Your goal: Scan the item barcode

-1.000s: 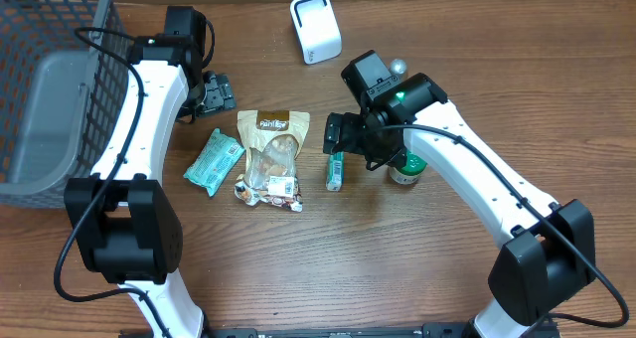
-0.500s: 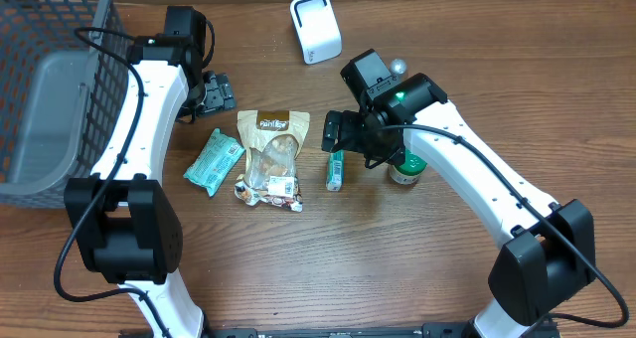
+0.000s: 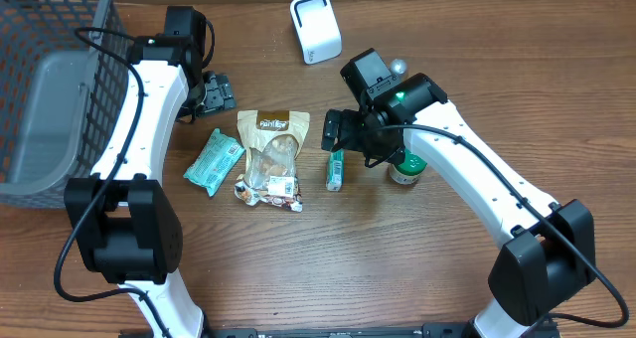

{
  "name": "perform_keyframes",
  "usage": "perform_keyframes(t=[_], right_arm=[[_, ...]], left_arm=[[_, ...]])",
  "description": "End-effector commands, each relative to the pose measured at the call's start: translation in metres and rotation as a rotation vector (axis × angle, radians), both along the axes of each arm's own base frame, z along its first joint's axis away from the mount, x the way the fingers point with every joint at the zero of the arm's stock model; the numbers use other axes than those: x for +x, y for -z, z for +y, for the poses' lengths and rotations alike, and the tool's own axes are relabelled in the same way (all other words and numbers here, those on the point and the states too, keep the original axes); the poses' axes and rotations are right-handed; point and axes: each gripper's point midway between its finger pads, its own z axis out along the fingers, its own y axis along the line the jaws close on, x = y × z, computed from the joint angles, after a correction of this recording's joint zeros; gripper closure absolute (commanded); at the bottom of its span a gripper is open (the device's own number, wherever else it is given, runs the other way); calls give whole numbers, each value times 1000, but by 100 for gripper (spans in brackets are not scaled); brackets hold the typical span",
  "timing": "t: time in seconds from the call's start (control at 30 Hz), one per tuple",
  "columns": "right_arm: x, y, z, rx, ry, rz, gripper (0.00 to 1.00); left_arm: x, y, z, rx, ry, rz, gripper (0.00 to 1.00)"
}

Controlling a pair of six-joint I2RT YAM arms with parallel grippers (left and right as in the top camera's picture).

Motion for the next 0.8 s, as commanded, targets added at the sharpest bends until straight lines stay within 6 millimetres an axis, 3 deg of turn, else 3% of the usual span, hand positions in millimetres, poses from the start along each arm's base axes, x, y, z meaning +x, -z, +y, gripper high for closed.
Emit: perform_keyframes(t=[0.0, 0.77], right_arm=[[3, -1, 0, -13, -8, -21, 0], [4, -1, -1, -21, -5, -25, 0]], left_arm=[[4, -3, 2, 16, 13, -8, 0], [4, -3, 2, 16, 13, -8, 0]])
